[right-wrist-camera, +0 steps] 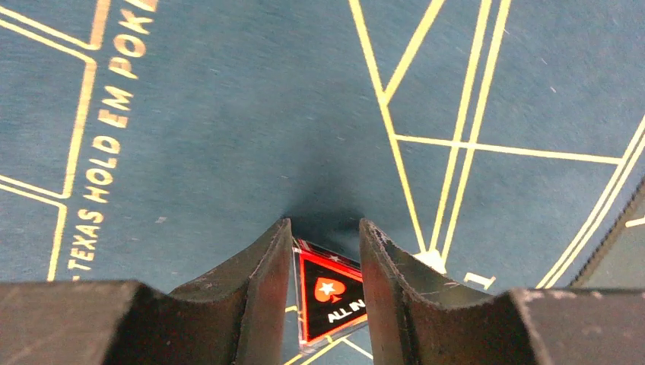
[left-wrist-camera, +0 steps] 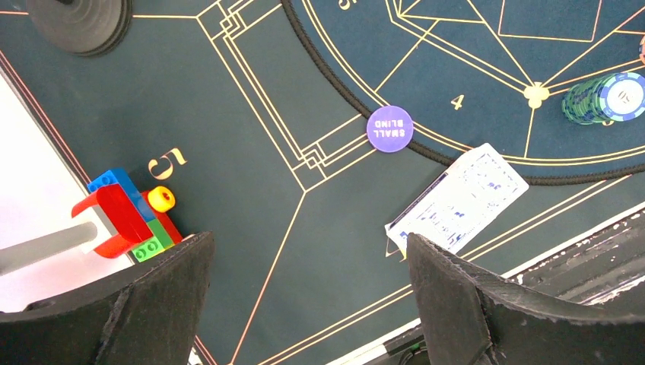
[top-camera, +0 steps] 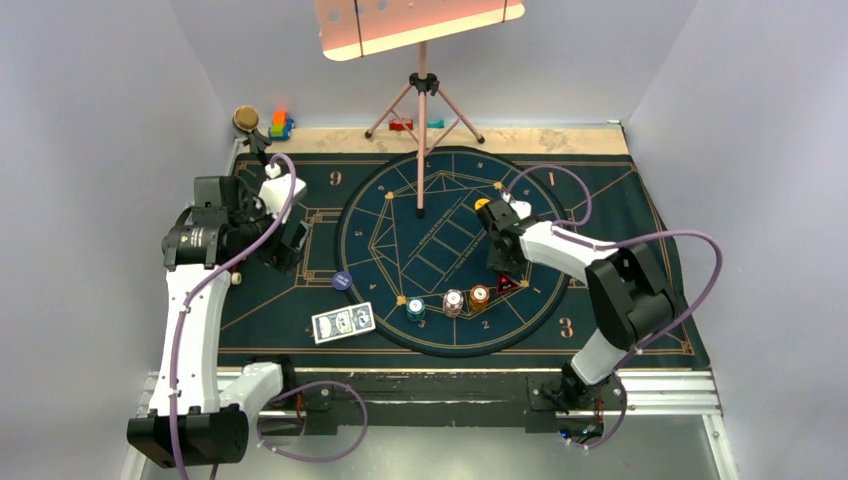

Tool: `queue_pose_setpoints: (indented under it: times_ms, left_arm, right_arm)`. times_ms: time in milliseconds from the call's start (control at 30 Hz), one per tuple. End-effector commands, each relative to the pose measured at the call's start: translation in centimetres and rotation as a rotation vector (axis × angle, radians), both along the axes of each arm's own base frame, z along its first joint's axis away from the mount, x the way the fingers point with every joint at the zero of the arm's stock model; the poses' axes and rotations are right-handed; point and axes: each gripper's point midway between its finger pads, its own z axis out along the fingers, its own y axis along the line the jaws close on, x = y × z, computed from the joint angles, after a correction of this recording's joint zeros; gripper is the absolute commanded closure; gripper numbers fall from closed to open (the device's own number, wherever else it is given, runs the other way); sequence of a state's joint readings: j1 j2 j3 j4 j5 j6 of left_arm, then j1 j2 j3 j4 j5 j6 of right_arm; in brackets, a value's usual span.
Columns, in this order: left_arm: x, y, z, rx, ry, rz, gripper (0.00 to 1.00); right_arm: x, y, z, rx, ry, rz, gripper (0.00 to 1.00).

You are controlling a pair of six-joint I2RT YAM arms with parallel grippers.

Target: Distribute texas hold em gaming equipment

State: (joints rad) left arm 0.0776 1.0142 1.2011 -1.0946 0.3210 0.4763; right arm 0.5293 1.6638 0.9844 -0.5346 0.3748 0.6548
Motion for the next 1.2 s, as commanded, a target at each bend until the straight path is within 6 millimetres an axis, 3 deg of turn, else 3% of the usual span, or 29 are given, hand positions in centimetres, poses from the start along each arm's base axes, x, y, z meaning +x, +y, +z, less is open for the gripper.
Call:
queue_pose_setpoints:
  times_ms: [0,167,300,367,467,533,600,700,833,1000,1167]
  left_arm:
    - [0.2,0.1,1.3,0.012,-0.026,-0.018,0.00]
    - [0.0,0.0,1.1,0.008,-0.015,-0.023,0.00]
    - [0.0,0.0,0.9,0.003,-0.007,-0.019,0.00]
    - [-0.1,-0.1,0.7,-0.002,-0.002,-0.014,0.00]
    - [-0.4,-0.4,0.5,-0.021,0.007,-0.015,0.00]
    - [-0.5,-0.4,0.2,-0.027,0.017,0.001,0.00]
    - [-0.5,-0.3,-0.1,-0.033,0.033,0.019,0.00]
    - [-0.9,-0.3,-0.5,-0.038,0.055,0.033,0.00]
    - [-1.0,-0.2,-0.7,-0.036,0.051,0.046,0.00]
    - [-1.2,-0.3,-0.6,-0.042,0.050,0.048,0.00]
    - [-1.4,-0.4,-0.4,-0.046,0.043,0.044,0.00]
  right_arm:
    - [-3.4,-3.2,-0.7,-0.036,0.081,-0.083,0.60]
    - [-3.0,-3.7,1.0,-0.033,0.026,-0.099,0.58]
    - [0.1,-2.7,5.5,-0.023,-0.083,-0.059,0.52]
    - [1.5,-0.7,8.2,0.021,-0.140,-0.004,0.41]
    - [2.7,4.2,12.9,0.089,-0.235,0.131,0.25]
    - [2.3,7.4,15.1,0.092,-0.275,0.219,0.17]
    - [1.0,11.0,16.0,0.109,-0.265,0.325,0.12]
    - [-2.0,15.9,15.1,0.114,-0.231,0.483,0.07]
    - [-5.5,19.5,12.9,0.168,-0.166,0.599,0.06]
    - [-8.5,21.2,9.3,0.199,-0.068,0.661,0.07]
    - [-9.7,21.8,6.5,0.177,-0.009,0.681,0.09]
